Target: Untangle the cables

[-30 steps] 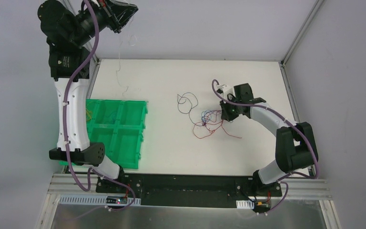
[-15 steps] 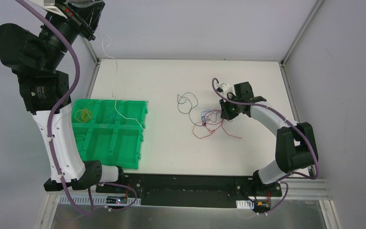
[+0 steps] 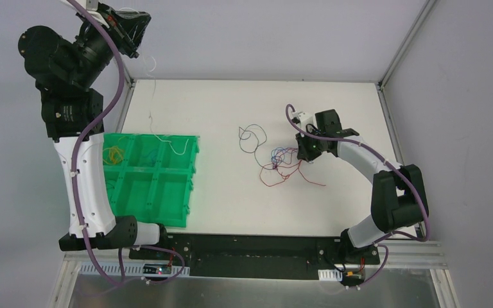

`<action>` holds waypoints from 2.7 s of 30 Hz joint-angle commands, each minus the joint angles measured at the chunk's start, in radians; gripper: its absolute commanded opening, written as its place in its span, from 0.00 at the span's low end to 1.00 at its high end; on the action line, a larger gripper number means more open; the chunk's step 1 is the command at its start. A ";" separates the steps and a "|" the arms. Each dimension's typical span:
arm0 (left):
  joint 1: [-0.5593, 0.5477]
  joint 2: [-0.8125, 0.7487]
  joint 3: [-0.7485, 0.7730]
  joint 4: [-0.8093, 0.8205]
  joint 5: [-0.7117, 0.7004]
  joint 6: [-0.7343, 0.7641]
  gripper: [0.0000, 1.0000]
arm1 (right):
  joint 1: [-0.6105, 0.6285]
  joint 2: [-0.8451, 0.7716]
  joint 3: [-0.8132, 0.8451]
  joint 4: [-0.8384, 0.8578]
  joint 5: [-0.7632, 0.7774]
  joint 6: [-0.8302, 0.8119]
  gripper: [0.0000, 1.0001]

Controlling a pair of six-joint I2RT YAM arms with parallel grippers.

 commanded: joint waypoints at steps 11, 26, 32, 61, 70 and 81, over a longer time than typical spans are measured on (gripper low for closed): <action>0.002 -0.069 -0.263 0.075 0.090 0.013 0.00 | -0.004 -0.029 0.015 -0.017 -0.014 0.003 0.00; 0.003 -0.006 -0.026 0.085 0.021 0.028 0.00 | -0.002 -0.025 0.016 -0.021 -0.018 0.015 0.00; 0.002 -0.016 -0.046 0.077 0.024 0.046 0.00 | -0.002 -0.025 0.017 -0.021 -0.020 0.021 0.00; -0.051 -0.185 -0.449 -0.113 -0.346 0.335 0.00 | -0.003 -0.028 0.022 -0.021 -0.018 0.038 0.00; -0.041 -0.170 -0.327 -0.101 -0.539 0.475 0.00 | -0.001 -0.023 0.028 -0.026 -0.019 0.041 0.00; -0.039 -0.110 -0.113 -0.119 -0.607 0.603 0.00 | 0.006 -0.005 0.049 -0.032 -0.021 0.043 0.00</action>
